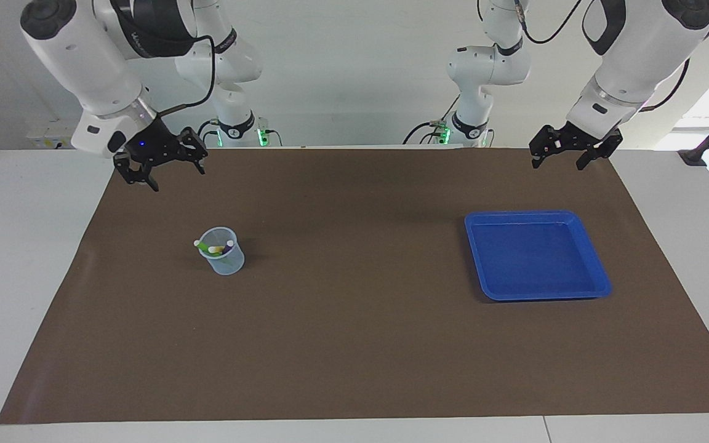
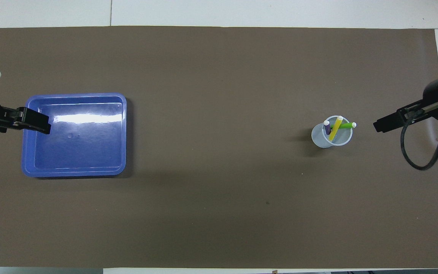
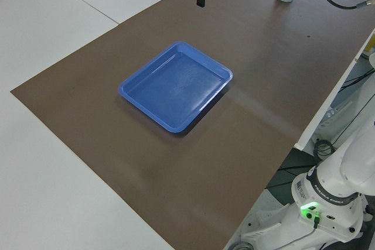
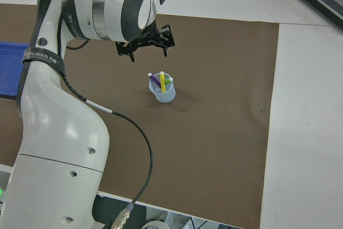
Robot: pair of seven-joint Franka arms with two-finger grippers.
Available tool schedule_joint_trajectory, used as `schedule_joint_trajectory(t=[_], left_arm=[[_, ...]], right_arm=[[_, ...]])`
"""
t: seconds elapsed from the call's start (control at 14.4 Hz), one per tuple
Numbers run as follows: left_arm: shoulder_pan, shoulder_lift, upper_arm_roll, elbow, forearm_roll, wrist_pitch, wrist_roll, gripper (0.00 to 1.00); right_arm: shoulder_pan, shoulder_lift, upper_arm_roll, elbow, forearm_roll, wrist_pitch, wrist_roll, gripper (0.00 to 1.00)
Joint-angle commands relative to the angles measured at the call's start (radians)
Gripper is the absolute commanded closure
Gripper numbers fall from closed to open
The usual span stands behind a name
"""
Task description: Transfer and insert pens with both arms
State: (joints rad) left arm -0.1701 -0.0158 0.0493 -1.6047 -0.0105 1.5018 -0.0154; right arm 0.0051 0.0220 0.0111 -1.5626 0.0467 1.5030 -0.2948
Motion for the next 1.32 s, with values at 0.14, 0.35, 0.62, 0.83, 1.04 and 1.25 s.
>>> schedule_joint_trajectory(t=[0.14, 0.35, 0.62, 0.83, 1.04, 1.25], left_arm=[[-0.003, -0.013, -0.008, -0.006, 0.011, 0.014, -0.032, 0.00], [0.001, -0.009, -0.005, 0.021, -0.025, -0.020, -0.032, 0.00], [0.001, -0.009, -0.005, 0.028, -0.028, -0.021, -0.032, 0.00], [0.004, -0.012, -0.003, 0.023, -0.028, -0.020, -0.031, 0.00], [0.004, -0.013, -0.003, 0.022, -0.028, -0.017, -0.031, 0.00], [0.004, -0.015, -0.003, 0.016, -0.028, -0.017, -0.034, 0.00]], right_arm=[[-0.020, 0.022, 0.007, 0.138, -0.064, -0.167, 0.100, 0.00], [-0.008, -0.034, -0.035, 0.112, -0.088, -0.202, 0.100, 0.00], [-0.002, -0.071, -0.042, 0.062, -0.090, -0.184, 0.115, 0.00], [0.021, -0.038, -0.054, 0.072, -0.085, -0.173, 0.206, 0.00], [0.024, -0.039, -0.071, 0.072, -0.085, -0.153, 0.209, 0.00], [0.016, -0.041, -0.060, 0.072, -0.088, -0.148, 0.209, 0.00]])
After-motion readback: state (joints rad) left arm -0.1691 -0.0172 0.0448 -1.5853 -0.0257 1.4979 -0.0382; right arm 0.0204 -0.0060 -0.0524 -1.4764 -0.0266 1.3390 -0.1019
